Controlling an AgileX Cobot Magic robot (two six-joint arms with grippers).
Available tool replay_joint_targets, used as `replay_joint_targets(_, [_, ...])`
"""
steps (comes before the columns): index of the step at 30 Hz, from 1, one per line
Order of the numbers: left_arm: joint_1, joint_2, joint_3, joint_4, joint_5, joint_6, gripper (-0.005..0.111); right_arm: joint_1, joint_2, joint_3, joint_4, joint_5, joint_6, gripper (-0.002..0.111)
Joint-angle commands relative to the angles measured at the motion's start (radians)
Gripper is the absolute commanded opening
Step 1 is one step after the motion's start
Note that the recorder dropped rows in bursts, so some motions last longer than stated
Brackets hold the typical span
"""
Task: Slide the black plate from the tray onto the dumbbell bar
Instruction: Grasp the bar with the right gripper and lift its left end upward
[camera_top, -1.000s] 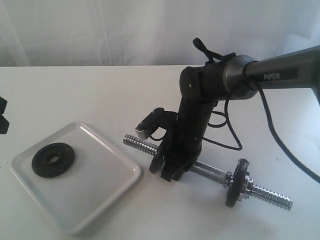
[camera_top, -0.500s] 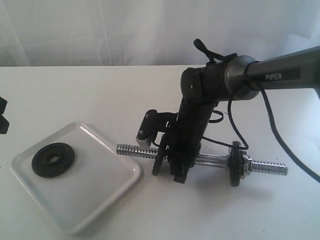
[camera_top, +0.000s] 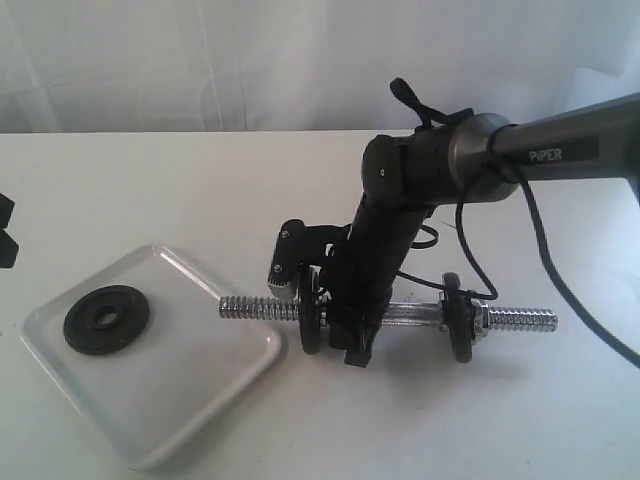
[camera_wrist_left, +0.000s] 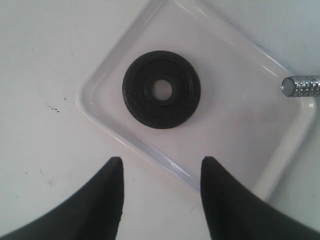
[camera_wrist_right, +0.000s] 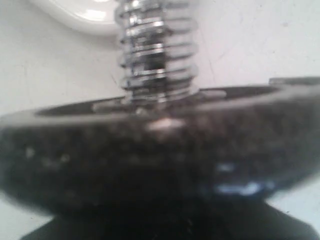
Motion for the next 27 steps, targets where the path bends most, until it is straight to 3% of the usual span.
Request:
replay_joint_targets(1, [-0.007, -0.004, -0.006, -0.009, 0.014, -0.001, 0.052, -0.001, -0.035, 0.0, 0.062, -0.023, -0.02, 0.0])
replay_joint_targets(16, [-0.007, -0.004, -0.006, 0.012, 0.014, -0.001, 0.052, -0.082, -0.103, 0.0, 0.306, 0.007, -0.181, 0.0])
replay_joint_targets(27, [-0.007, -0.004, -0.006, 0.017, 0.01, 0.006, 0.052, -0.091, -0.127, 0.0, 0.337, 0.024, -0.228, 0.0])
